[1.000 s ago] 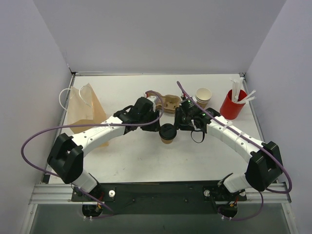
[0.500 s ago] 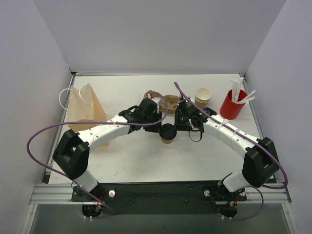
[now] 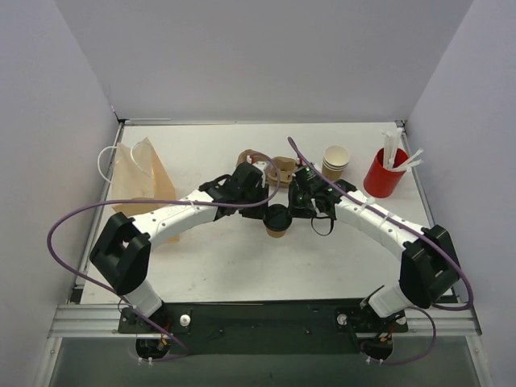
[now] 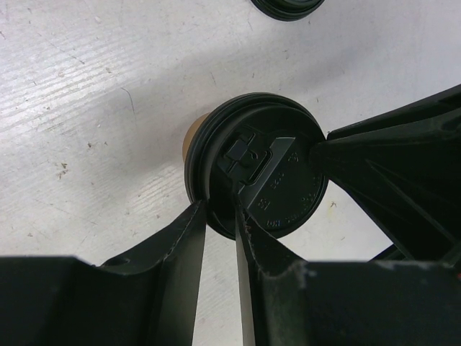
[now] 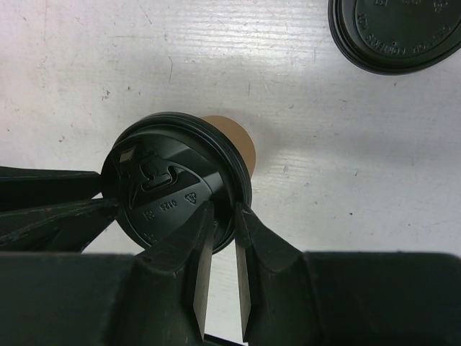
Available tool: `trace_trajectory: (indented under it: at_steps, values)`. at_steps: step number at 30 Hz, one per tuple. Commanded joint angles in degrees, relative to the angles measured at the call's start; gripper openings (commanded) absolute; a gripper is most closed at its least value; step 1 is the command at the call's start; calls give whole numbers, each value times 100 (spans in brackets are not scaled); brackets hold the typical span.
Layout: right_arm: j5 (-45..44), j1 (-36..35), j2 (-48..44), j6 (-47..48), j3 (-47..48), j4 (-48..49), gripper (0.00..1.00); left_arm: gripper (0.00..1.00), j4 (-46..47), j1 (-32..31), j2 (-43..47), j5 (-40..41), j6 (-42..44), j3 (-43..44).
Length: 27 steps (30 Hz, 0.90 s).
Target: Pack the takeout coffee
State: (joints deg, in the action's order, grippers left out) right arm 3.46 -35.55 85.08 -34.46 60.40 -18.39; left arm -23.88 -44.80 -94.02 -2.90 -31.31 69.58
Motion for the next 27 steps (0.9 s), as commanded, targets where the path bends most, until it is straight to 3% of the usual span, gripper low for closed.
trace_trajectory:
  at_steps: [1, 9, 27]
  values:
    - [58, 13, 97, -114, -143, 81, 14, 33, 182, -56, -108, -36, -51, 144]
    - [40, -5, 97, -202, -371, 143, 12, 28, 147, -73, -152, 43, -112, 38]
    - [-223, -224, -18, -544, -1496, 802, 9, 27, 112, -293, -178, 571, -288, -489]
